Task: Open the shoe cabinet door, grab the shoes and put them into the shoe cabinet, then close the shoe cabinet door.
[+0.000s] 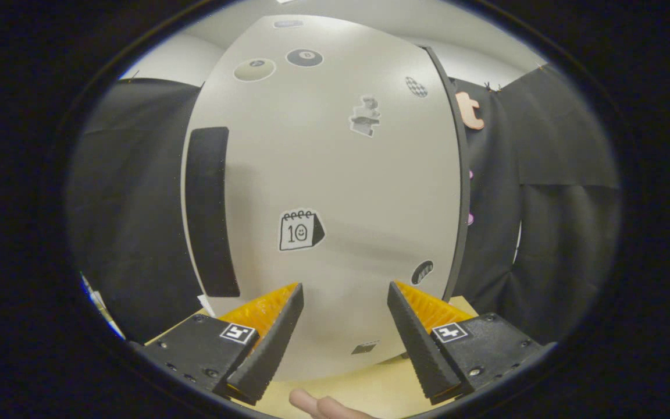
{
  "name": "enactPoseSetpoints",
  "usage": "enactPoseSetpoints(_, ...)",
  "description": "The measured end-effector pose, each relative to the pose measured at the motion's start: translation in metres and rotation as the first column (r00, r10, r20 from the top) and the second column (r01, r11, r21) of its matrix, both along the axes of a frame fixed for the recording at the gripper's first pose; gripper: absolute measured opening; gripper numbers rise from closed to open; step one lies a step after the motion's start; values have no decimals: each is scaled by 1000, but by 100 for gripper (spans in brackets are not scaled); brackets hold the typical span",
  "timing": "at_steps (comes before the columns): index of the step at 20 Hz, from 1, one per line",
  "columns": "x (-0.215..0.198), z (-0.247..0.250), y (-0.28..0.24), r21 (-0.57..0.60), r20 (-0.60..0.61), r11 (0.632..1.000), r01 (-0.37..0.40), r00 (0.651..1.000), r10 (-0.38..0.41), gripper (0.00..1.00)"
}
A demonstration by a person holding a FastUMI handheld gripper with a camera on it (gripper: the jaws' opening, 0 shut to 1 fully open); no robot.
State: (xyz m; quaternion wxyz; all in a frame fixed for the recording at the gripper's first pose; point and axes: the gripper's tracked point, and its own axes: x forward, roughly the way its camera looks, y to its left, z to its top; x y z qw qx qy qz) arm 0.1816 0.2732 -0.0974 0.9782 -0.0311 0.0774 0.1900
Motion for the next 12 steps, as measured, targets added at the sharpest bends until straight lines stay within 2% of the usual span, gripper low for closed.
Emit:
enactPoseSetpoints(3,-23,2,-3,-2,26,1000,7,1000,-6,96)
enactPoseSetpoints(7,-68,12,-31,-33,106,997,74,992,-70,97)
enactPoseSetpoints(10,-114,-3,-66,-72,73,988,139,988,-134,97)
enactPoseSetpoints(12,-140,1,-82,-17,94,989,147,985,-145,98)
